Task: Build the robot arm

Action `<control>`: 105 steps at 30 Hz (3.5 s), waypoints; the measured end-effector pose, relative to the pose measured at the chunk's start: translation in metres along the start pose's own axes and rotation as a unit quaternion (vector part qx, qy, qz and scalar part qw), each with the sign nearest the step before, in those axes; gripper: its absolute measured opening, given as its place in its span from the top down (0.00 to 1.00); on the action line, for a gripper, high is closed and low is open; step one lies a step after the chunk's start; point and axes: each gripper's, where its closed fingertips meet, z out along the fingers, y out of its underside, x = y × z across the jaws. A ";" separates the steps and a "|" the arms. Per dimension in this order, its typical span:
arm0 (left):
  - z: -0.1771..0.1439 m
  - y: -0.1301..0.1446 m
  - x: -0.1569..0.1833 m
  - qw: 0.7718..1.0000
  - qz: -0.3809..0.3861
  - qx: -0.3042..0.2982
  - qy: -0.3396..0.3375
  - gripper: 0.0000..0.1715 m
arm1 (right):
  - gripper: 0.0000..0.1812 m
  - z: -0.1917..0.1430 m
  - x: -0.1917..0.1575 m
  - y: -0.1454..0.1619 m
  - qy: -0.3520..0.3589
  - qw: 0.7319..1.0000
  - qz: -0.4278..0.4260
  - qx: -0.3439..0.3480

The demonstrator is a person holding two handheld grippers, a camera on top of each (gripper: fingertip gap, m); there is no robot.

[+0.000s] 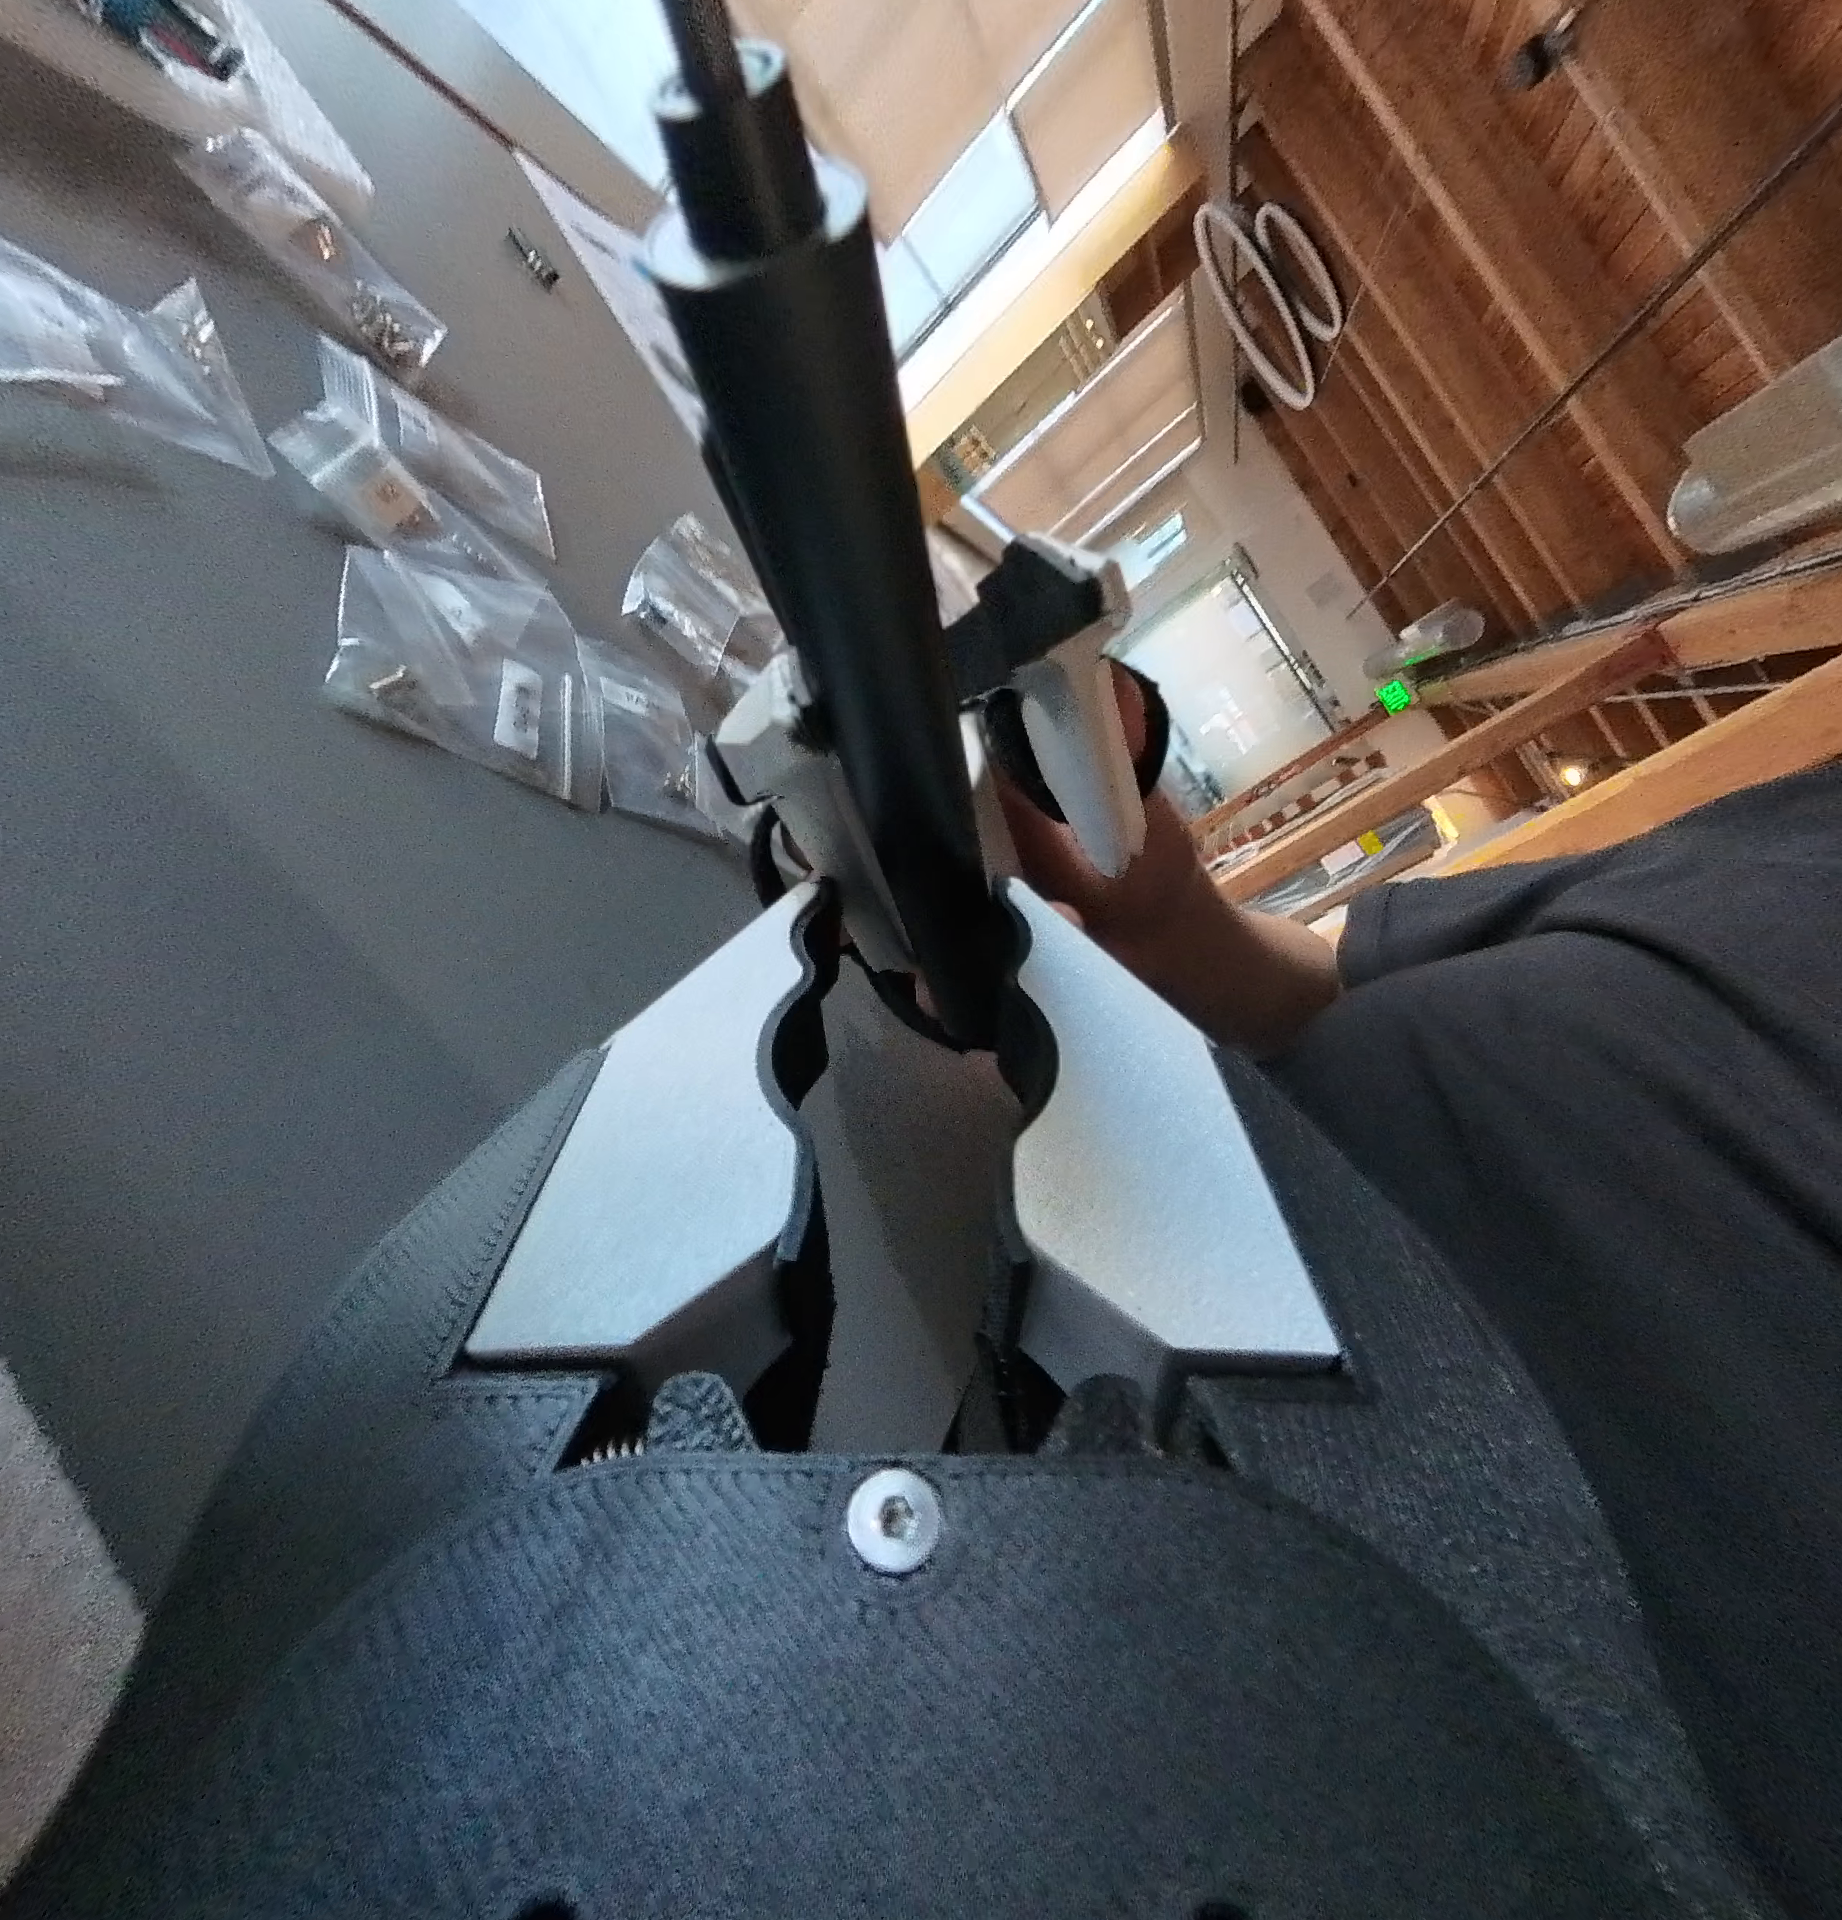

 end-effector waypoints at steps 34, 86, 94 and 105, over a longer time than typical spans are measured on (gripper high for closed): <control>-0.020 0.008 0.020 0.980 -0.171 -0.038 0.099 0.91 | 0.88 -0.004 0.009 -0.007 -0.039 0.998 0.054 0.001; -0.018 0.013 0.001 0.981 -0.183 -0.016 0.066 0.91 | 0.91 -0.002 0.033 0.004 0.014 0.994 0.073 -0.075; -0.045 0.026 -0.016 0.987 -0.042 -0.103 -0.113 0.75 | 0.92 -0.001 0.046 -0.011 0.046 0.996 0.062 -0.053; -0.145 -0.128 -0.034 0.745 0.429 -0.272 -0.432 0.70 | 0.92 -0.001 0.061 -0.027 0.086 0.995 0.049 -0.024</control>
